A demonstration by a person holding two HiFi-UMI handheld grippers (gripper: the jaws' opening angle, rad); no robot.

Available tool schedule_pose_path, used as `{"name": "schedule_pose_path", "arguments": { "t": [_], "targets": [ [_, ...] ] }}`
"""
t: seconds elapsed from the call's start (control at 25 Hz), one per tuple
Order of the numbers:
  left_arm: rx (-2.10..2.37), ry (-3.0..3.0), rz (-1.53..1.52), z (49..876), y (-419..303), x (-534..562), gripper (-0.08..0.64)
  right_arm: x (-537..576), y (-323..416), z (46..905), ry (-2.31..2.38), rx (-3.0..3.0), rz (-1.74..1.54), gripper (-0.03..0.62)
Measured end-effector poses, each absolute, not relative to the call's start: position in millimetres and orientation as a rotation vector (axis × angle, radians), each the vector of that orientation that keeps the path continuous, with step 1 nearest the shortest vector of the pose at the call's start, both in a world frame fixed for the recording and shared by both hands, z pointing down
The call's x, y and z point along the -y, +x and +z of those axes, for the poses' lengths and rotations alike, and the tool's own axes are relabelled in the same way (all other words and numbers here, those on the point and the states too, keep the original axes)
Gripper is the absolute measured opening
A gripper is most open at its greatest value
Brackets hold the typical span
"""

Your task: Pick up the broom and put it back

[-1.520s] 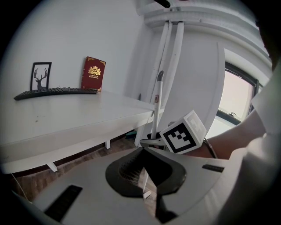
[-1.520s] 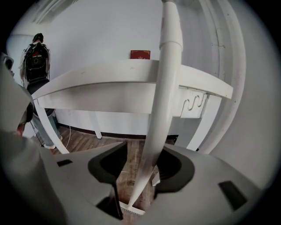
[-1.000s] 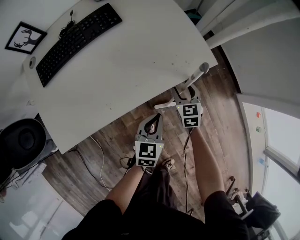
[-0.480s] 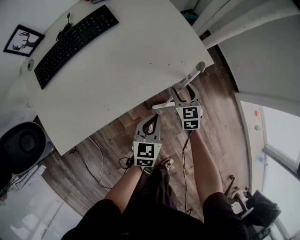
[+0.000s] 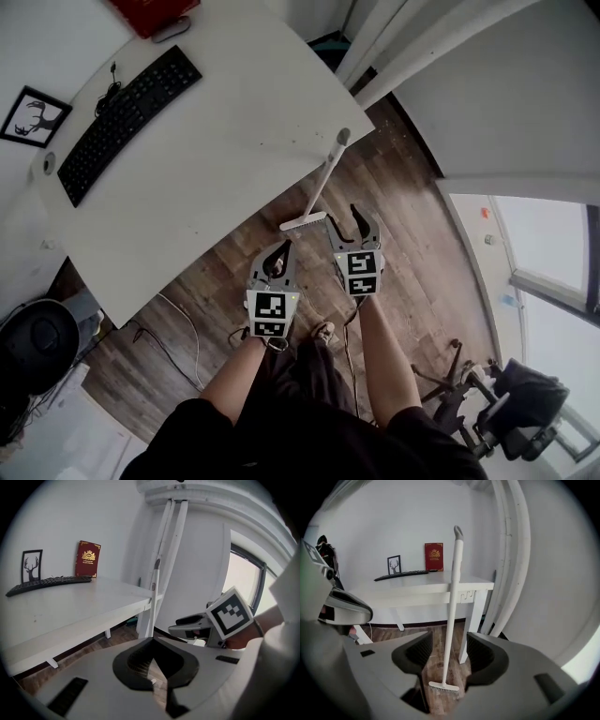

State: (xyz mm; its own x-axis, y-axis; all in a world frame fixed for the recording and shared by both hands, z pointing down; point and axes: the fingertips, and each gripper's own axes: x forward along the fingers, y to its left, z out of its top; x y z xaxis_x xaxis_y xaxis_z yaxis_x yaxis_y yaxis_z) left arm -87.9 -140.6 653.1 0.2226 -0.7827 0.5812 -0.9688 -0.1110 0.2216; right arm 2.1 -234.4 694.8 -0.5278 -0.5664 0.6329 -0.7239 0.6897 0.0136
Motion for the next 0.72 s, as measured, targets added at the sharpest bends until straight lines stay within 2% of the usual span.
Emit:
{"name": "schedule_pose_path", "arguments": {
  "t": [0.04, 0.08, 0.12, 0.28, 0.72],
  "targets": [
    [1.596, 1.956, 0.439, 649.7, -84.8, 139.2, -0.002, 225.4, 8.5, 686.8, 0.999, 2.278, 0.357, 0.204],
    [1.583, 1.968, 0.439, 645.7, -80.8, 138.5, -0.002, 216.3, 13.4, 677.5, 1.009, 2.280, 0.379, 0.081],
    [1.570, 1.981, 0.435, 640.8, -76.1, 138.5, -0.002, 207.1, 16.5, 667.9, 1.011, 2.287, 0.400, 0.027],
    [1.519, 2.042, 0.412, 613.1, -59.1, 139.4, -0.003, 180.2, 20.9, 623.5, 1.045, 2.320, 0.414, 0.021],
    [1.520, 2.225, 0.332, 524.3, -4.2, 161.0, -0.002, 181.6, 69.1, 495.9, 1.229, 2.426, 0.164, 0.021]
  ]
}}
